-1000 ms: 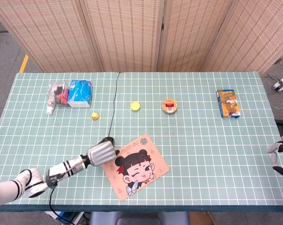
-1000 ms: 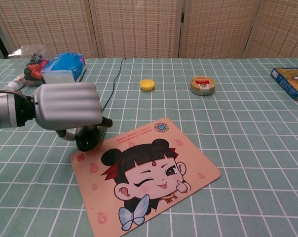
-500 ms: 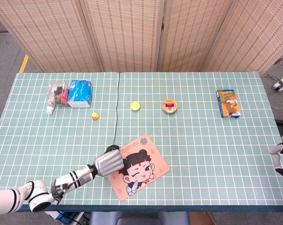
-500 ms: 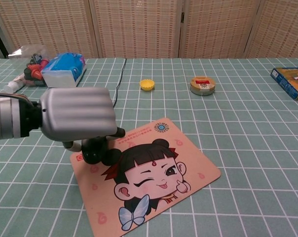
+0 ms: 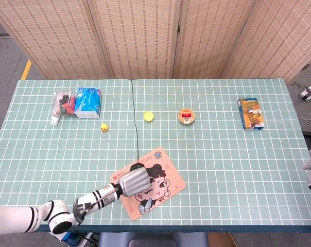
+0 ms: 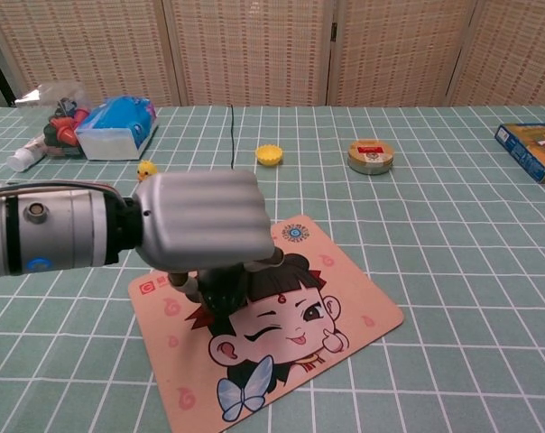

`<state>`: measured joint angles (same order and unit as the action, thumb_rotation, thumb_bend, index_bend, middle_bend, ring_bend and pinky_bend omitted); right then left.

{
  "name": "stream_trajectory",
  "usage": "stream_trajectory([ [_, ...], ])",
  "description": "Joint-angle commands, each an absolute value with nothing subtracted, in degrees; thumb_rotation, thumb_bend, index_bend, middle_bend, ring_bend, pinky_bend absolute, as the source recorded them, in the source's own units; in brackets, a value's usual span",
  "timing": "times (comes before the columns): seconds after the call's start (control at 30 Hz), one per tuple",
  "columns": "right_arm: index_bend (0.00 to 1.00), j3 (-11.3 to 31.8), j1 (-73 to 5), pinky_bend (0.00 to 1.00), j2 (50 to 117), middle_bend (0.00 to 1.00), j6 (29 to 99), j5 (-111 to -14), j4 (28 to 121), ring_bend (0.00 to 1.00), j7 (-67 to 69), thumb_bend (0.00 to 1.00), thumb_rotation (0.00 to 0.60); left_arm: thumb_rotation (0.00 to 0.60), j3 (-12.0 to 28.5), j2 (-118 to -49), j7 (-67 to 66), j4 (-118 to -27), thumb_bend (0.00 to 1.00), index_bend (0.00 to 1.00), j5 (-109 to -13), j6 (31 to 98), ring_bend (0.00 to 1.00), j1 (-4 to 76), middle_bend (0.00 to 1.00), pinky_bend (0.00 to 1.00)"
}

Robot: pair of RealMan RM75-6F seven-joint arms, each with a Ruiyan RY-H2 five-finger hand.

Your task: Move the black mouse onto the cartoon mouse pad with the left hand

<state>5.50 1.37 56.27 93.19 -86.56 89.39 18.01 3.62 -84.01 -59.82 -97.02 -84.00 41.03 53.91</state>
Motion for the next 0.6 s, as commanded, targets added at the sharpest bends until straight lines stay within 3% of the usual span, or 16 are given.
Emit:
stream_trajectory([
  [0.03, 0.51, 5.6, 1.5, 0.6, 56.3, 0.47, 93.4, -86.3, 89.3, 0.45, 18.3, 0.31, 0.6, 0.6, 3.8, -85.2, -61.4, -97.0, 0.11, 0.62, -82.1, 40.6, 1.0, 54.6, 1.0, 1.0],
  [0.4, 0.5, 5.9, 2.0, 0.6, 56.1, 0.47, 94.0, -86.2, 88.9, 0.45, 19.4, 0.31, 0.6, 0.6, 3.0, -87.6, -65.3, -97.8, 0.11, 0.6, -77.6, 41.8, 1.0, 56.3, 1.0, 1.0],
  [0.6, 0.5, 6.0, 2.4, 0.6, 56.0, 0.47, 94.8, -86.7, 88.7, 0.45, 20.1, 0.31, 0.6, 0.6, 1.7, -86.8, -65.6, -99.1, 0.11, 0.34, -77.2, 42.3, 1.0, 56.9, 1.0, 1.0],
])
